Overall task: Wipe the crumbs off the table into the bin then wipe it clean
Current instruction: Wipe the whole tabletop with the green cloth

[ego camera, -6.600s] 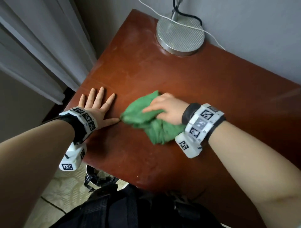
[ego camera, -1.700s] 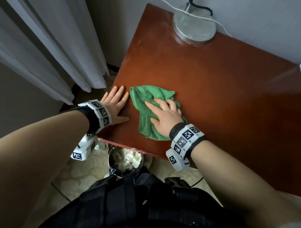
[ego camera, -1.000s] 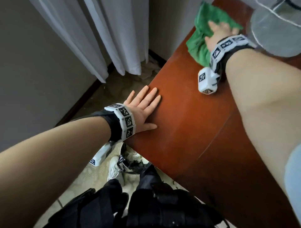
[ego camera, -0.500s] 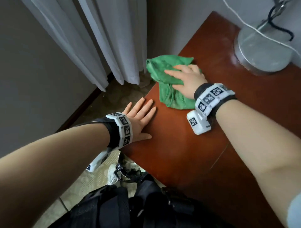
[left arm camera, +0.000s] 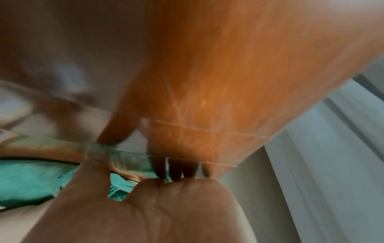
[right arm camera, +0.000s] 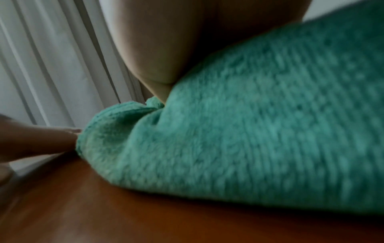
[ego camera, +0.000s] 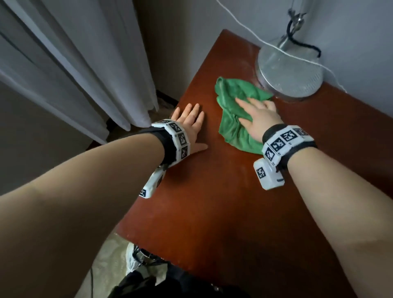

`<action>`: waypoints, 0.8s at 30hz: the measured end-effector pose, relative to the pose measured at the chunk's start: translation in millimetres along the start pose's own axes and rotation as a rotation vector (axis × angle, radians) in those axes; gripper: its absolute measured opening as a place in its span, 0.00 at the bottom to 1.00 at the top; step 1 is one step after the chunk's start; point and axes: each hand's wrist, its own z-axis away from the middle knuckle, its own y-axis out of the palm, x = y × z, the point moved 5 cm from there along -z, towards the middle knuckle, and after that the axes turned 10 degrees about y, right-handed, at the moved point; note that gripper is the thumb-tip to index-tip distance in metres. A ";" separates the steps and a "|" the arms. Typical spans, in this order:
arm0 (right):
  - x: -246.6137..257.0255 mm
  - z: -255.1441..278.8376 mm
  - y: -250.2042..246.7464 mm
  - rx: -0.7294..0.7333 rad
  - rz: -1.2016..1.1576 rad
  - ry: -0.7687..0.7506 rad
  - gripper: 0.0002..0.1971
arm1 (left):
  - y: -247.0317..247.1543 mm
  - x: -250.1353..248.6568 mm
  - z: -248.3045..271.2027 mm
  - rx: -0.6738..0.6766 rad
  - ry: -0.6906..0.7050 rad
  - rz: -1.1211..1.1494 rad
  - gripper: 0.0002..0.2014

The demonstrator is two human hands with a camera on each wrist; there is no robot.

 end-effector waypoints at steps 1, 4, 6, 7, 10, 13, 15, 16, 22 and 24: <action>-1.4 -6.9 -2.0 -0.001 0.000 0.005 0.27 | -1.2 0.9 -7.7 0.005 0.001 -0.018 0.45; 3.3 -32.0 -11.3 -0.049 -0.002 0.040 0.26 | 1.9 4.0 -18.0 -0.004 0.007 -0.072 0.47; 12.2 -51.2 -19.4 -0.061 0.003 0.084 0.27 | 5.2 5.0 -19.6 -0.004 0.000 -0.083 0.47; 18.2 -60.5 -22.6 -0.055 0.008 0.116 0.27 | 5.9 4.8 -20.5 0.004 -0.003 -0.086 0.47; 43.9 -81.7 -36.8 -0.073 0.061 0.182 0.27 | 4.9 5.9 -23.4 0.015 -0.014 -0.098 0.47; 69.6 -102.1 -56.2 -0.105 0.214 0.134 0.24 | 7.1 7.6 -23.7 0.013 -0.012 -0.093 0.47; 76.8 -113.3 -71.5 -0.126 0.236 0.120 0.21 | 7.8 8.0 -24.7 0.020 -0.010 -0.099 0.47; 78.4 -118.6 -76.1 -0.131 0.219 0.107 0.21 | 8.2 8.1 -25.0 0.029 -0.010 -0.100 0.48; 78.3 -132.7 -58.7 -0.065 0.003 0.022 0.25 | 6.4 8.4 -24.8 0.050 -0.022 -0.093 0.47; 82.2 -117.4 -39.8 -0.022 -0.013 -0.106 0.26 | 6.1 8.0 -24.0 0.050 -0.025 -0.086 0.47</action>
